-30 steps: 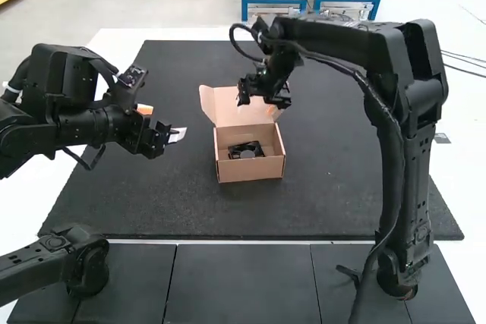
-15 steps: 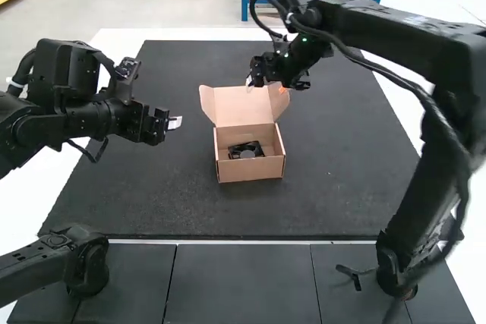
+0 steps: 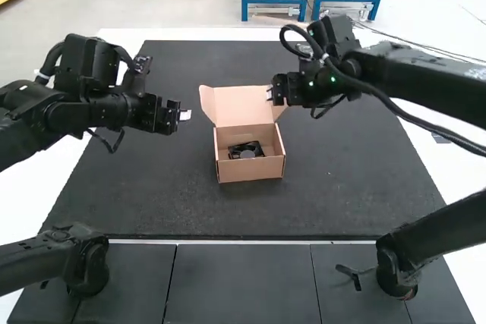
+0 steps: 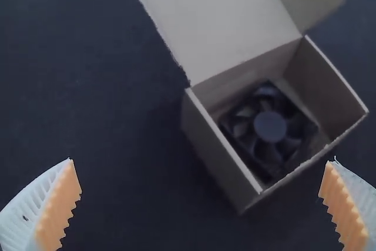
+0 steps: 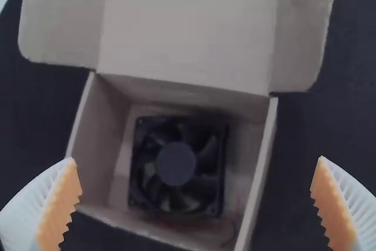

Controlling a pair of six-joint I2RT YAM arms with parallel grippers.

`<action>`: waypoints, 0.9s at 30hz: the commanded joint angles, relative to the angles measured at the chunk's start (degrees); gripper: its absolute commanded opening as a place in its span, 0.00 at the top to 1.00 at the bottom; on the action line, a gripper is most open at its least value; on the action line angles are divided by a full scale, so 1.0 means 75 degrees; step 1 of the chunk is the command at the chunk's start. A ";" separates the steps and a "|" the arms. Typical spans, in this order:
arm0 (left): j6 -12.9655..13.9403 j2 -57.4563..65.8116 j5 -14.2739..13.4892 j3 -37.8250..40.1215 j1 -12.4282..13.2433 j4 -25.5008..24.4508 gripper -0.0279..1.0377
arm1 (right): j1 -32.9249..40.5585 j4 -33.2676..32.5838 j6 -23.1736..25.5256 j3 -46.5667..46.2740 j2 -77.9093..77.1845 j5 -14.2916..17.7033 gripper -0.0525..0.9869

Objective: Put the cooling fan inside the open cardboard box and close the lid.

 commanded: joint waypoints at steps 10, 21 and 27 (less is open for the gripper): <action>-0.0284 0.0600 -0.0055 -0.0303 0.0942 0.0464 0.07 | -0.0708 0.1400 -0.0425 -0.0838 -0.0307 0.0122 0.09; -0.0108 0.1303 -0.0067 -0.0514 0.0977 0.1765 0.07 | -0.0954 0.2127 -0.0038 -0.0838 0.0631 -0.0277 0.09; -0.0108 0.1525 -0.0102 -0.0596 0.1036 0.2374 0.07 | -0.1025 0.2525 -0.0038 -0.0780 0.0877 -0.0300 0.09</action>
